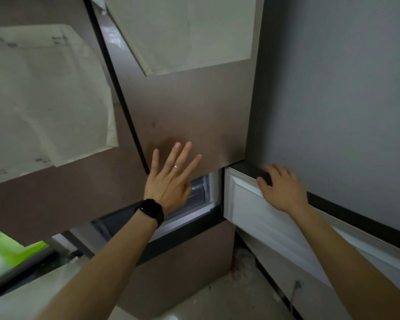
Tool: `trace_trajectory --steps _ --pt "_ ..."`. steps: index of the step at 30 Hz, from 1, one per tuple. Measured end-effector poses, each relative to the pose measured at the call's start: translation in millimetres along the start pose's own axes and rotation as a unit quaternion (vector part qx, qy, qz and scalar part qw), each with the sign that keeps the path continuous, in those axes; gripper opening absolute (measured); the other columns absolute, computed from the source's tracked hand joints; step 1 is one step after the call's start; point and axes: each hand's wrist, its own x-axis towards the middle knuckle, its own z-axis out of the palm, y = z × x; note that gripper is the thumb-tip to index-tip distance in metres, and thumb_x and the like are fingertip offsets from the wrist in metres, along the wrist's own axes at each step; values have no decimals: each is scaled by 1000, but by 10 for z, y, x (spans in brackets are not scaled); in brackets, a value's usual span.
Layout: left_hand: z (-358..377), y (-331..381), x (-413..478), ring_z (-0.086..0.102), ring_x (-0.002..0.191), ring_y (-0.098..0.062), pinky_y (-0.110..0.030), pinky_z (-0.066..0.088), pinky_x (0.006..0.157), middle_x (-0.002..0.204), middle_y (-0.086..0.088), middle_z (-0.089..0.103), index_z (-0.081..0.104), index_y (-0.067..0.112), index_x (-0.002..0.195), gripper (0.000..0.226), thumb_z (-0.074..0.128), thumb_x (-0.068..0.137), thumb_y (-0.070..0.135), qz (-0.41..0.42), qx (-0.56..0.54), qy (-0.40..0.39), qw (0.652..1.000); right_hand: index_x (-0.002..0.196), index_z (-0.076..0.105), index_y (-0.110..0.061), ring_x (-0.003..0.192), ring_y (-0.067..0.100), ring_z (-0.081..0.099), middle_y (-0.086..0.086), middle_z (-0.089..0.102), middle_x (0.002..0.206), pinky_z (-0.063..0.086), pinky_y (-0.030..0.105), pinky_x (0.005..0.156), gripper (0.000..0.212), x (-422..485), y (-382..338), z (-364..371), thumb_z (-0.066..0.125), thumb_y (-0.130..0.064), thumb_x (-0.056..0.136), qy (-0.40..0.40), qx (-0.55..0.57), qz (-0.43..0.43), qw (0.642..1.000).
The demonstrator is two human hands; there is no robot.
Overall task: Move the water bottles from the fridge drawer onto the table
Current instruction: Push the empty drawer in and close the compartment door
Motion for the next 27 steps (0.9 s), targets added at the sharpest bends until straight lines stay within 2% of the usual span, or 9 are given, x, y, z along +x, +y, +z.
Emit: trace_trajectory --steps 2,4,11,15,17,20,24,27 --pt "18 19 99 -14 154 -22 -60 -20 116 169 -2 -6 17 33 160 79 56 93 47 -22 2 -26 999 159 14 -38 143 35 33 4 30 163 25 51 115 61 -33 104 92 20 -61 102 -46 -81 30 995" --pt "77 -21 119 -23 152 -19 -58 -25 115 168 1 -11 11 34 160 72 46 99 51 -33 12 -48 998 159 5 -43 143 34 34 2 28 164 24 51 114 60 -58 118 152 15 -60 102 -51 -96 40 993" --pt "167 -61 108 -24 151 -17 -56 -28 113 167 5 -16 12 34 160 60 25 103 50 -32 33 -49 998 160 5 -38 144 31 33 0 27 164 22 50 115 63 -118 3 129 19 -58 102 -69 -73 62 993" --pt "173 -29 109 -33 148 -18 -57 -33 109 162 4 -34 -5 33 159 61 18 106 51 -35 34 -67 997 161 5 -31 144 32 35 5 27 164 27 45 116 72 -136 -46 56 32 -56 100 -125 -16 65 990" --pt "136 -43 107 -35 147 -19 -57 -34 108 161 4 -36 -9 33 158 64 18 104 53 -31 25 -79 996 162 7 -29 145 30 35 6 25 165 29 40 118 74 -194 -20 3 40 -51 100 -160 45 48 985" --pt "60 -121 -2 -31 148 -18 -55 -30 112 163 3 -28 -3 33 158 63 20 104 54 -6 19 -91 996 162 5 -31 149 25 29 3 19 167 22 34 122 70 -328 1 -23 42 -42 103 -196 114 31 973" --pt "-75 -392 -426 -13 153 -19 -53 -24 116 168 0 -11 9 33 160 62 27 104 51 -6 -1 -87 996 161 -1 -30 151 22 22 1 12 168 13 24 116 68 -528 -204 40 36 -47 106 -200 154 23 967" --pt "-178 -762 -810 -21 151 -14 -53 -25 116 169 0 -2 20 30 160 66 40 100 48 -21 -9 -71 997 161 -4 -27 153 21 15 5 8 168 9 24 115 69 -731 -464 150 31 -51 106 -184 189 30 964"
